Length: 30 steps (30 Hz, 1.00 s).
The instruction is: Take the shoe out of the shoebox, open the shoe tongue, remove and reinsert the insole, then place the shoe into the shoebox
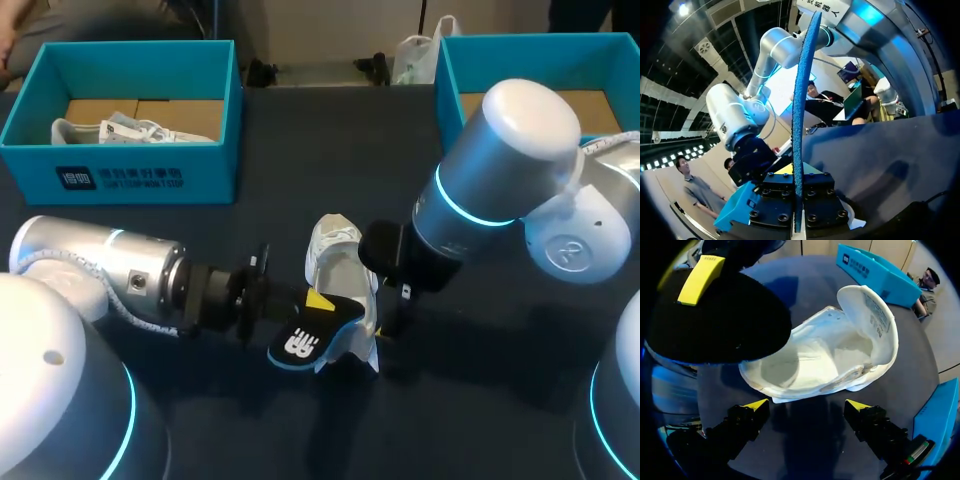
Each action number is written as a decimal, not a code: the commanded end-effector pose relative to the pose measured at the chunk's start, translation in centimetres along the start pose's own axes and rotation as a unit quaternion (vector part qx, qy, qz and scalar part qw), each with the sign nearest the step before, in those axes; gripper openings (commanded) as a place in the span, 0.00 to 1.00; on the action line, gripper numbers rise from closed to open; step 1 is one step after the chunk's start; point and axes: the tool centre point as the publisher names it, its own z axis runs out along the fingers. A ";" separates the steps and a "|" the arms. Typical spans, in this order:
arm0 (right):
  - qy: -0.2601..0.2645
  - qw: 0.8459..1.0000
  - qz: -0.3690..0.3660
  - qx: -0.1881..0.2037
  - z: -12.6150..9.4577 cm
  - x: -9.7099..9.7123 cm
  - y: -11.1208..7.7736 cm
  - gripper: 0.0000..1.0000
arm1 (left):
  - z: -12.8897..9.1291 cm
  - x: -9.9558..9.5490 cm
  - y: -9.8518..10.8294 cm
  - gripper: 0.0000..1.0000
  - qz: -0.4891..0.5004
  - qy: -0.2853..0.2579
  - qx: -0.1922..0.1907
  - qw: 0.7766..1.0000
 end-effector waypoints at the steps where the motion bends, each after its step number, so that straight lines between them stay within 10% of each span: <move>1: -0.003 1.000 0.001 0.000 0.1 0.2 0.0 1.00 | 1.0 -0.1 0.7 0.00 -0.006 -0.002 0.004 1.000; 30: -0.003 1.000 0.001 0.000 0.1 0.2 0.0 1.00 | 3.0 0.0 2.6 0.00 -0.042 -0.020 -0.025 0.999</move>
